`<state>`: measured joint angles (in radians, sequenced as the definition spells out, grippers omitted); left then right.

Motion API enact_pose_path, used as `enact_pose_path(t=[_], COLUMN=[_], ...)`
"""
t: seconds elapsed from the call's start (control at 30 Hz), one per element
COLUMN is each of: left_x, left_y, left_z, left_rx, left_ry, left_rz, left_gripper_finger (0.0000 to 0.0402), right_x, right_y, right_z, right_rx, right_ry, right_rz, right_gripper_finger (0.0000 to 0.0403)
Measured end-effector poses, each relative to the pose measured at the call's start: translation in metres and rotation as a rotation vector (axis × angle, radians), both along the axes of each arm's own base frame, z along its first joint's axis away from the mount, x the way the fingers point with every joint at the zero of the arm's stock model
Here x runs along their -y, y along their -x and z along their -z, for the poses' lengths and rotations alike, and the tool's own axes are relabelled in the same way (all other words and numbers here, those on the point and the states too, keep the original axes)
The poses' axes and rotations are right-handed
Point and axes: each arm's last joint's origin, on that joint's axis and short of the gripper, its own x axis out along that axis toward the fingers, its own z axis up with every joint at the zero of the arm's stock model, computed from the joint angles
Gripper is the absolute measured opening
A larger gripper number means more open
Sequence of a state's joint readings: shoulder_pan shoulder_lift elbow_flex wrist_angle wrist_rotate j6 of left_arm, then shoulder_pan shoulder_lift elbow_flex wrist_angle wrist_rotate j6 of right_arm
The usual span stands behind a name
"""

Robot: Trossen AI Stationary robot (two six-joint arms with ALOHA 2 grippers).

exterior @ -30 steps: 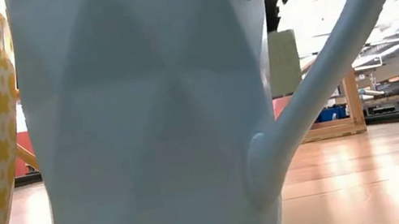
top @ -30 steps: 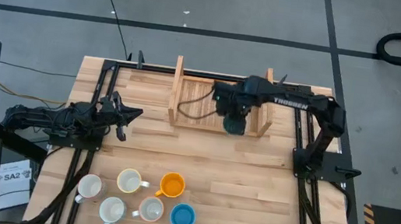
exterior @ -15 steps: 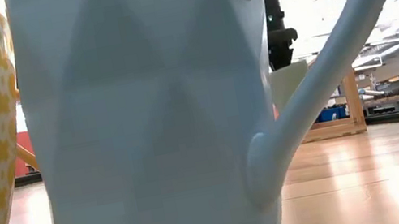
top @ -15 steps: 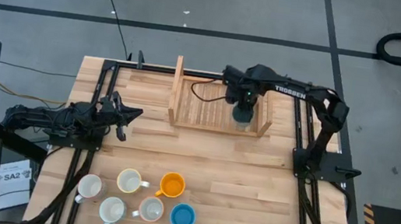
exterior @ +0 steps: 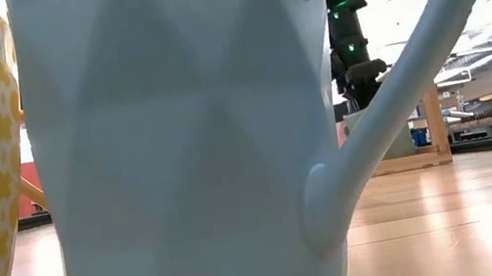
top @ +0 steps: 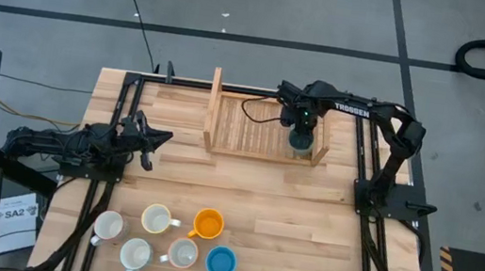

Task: Place coffee mugs
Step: Put the green mug on the shelf

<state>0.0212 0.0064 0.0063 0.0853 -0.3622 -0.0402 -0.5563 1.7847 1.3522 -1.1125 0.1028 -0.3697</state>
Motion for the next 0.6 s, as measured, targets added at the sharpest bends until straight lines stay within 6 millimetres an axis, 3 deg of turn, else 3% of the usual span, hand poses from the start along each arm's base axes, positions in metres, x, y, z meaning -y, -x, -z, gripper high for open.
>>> enact_pose_path(t=[0.6], left_x=[0.0], left_y=[0.0], left_z=[0.0], left_rx=[0.0], left_ry=[0.0], left_rz=[0.0], left_gripper_finger=[0.0029], right_x=[0.0064], right_y=[0.0018], right_z=[0.0021], right_rx=[0.029], right_ry=[-0.022], right_rz=[-0.028], right_gripper_finger=[0.0035])
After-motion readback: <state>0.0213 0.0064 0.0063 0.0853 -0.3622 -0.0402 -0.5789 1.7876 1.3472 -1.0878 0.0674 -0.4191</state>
